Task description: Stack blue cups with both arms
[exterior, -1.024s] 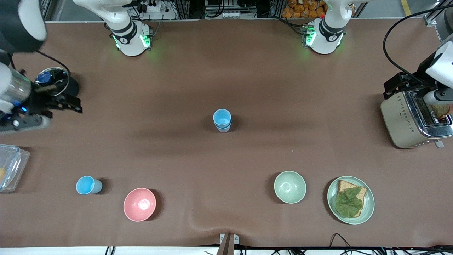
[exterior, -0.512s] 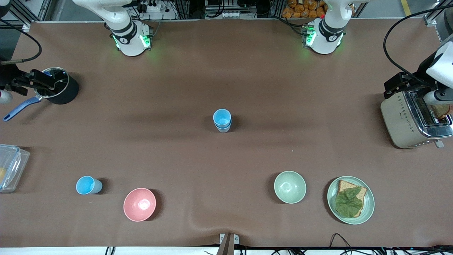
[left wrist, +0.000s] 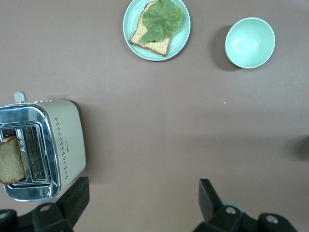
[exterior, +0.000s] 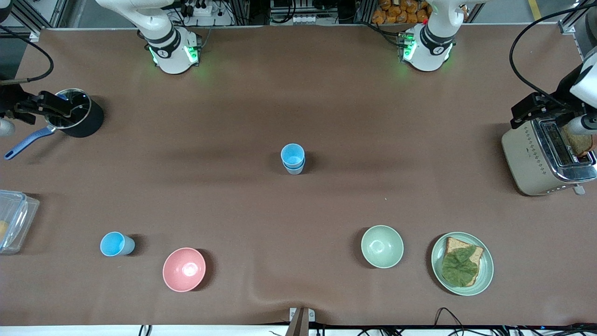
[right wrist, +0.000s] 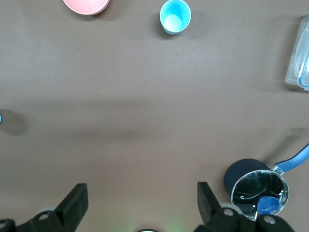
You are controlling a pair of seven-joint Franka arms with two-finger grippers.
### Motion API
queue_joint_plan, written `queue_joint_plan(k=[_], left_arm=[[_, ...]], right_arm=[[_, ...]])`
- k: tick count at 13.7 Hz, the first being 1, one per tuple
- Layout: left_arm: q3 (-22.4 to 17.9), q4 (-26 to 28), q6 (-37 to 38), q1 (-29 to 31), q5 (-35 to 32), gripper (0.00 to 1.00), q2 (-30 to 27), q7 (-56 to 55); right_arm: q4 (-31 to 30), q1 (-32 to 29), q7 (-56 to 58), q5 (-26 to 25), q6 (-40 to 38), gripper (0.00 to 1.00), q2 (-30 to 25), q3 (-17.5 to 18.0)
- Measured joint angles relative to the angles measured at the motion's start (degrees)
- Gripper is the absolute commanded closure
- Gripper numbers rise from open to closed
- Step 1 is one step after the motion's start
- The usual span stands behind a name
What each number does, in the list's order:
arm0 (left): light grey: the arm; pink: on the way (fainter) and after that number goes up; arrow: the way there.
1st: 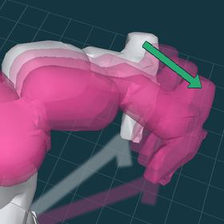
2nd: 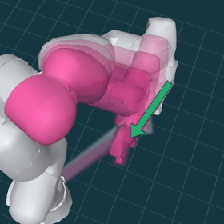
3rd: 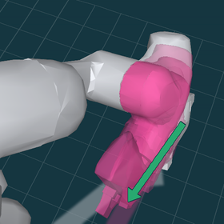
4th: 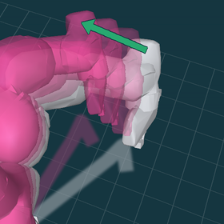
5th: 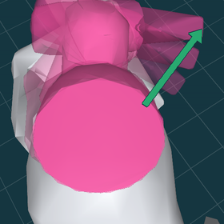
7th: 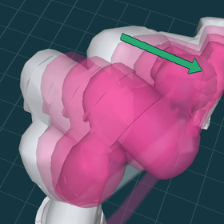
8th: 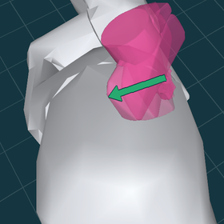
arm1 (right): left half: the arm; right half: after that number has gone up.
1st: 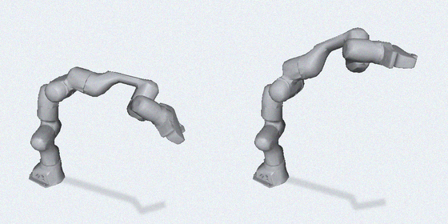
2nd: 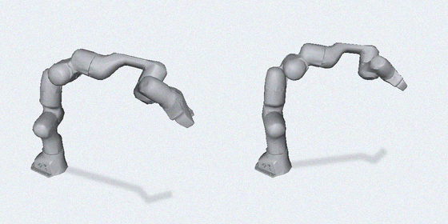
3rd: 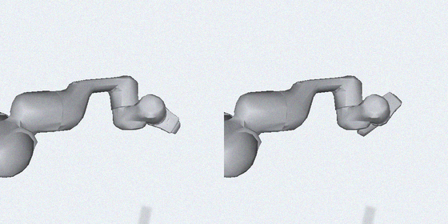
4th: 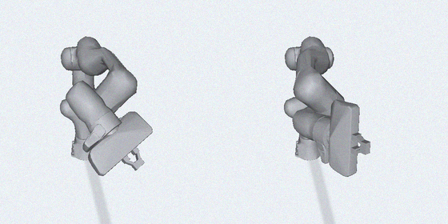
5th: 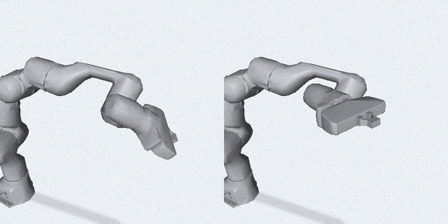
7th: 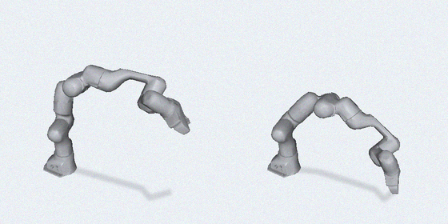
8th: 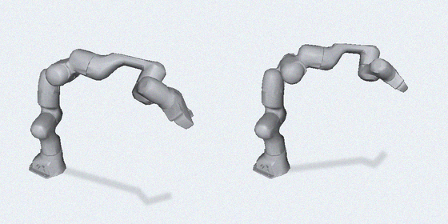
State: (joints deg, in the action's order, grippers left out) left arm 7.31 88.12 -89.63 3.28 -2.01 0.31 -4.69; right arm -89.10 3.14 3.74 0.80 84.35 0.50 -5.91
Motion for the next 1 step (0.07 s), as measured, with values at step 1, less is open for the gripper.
queue_joint_plan(k=[1], left_arm=[[-0.02, -0.08, 0.16, 0.00, 0.00, 0.00, 0.00, 0.00]], right_arm=[[0.00, 0.00, 0.00, 0.00, 0.00, 0.00, 0.00, 0.00]])
